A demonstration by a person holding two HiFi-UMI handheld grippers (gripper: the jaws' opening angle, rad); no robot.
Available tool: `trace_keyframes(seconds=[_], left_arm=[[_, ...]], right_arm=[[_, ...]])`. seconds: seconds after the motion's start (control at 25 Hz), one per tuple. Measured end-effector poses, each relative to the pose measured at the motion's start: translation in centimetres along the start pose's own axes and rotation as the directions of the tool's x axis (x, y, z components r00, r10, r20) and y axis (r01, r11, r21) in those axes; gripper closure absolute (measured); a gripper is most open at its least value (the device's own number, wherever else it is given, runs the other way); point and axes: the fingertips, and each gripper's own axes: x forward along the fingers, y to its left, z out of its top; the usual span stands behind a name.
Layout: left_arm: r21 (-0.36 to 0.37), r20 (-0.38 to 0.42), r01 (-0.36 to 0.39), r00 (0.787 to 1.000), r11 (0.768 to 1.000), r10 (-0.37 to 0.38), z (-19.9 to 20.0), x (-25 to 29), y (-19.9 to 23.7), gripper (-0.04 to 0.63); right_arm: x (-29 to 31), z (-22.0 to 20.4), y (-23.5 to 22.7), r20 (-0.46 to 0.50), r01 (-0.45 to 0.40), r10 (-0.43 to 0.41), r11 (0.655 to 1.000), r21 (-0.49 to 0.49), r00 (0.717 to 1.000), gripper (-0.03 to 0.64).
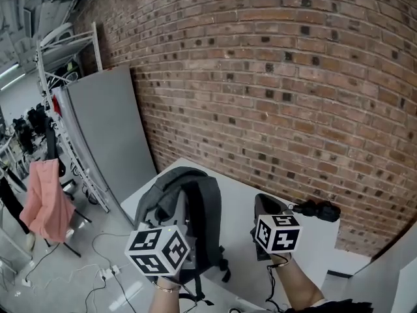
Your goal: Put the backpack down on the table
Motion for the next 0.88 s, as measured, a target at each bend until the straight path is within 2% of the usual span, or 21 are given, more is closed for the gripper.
trace_keyframes(seconds=[0.4, 0.68, 0.88], left_arm=[[0.034, -0.065, 0.000, 0.998, 0.999, 0.002, 0.1, 9.6, 5.3, 0.557], [0.077, -0.063, -0.008, 0.998, 0.997, 0.013, 1.1, 18.8, 7.6, 0.557], [0.070, -0.039, -0.036, 0.998, 0.997, 0.039, -0.7, 22.9, 8.6, 0.557]], right_arm=[[7.1, -0.6, -2.0, -0.051, 0.015, -0.016, 1.000, -0.010, 0.999, 0.586], [13.3, -1.0, -4.7, -0.097, 0.015, -0.019, 0.999, -0.041, 0.995, 0.586], [16.6, -0.7, -5.8, -0.096, -0.003, -0.001, 0.999, -0.038, 0.995, 0.586]])
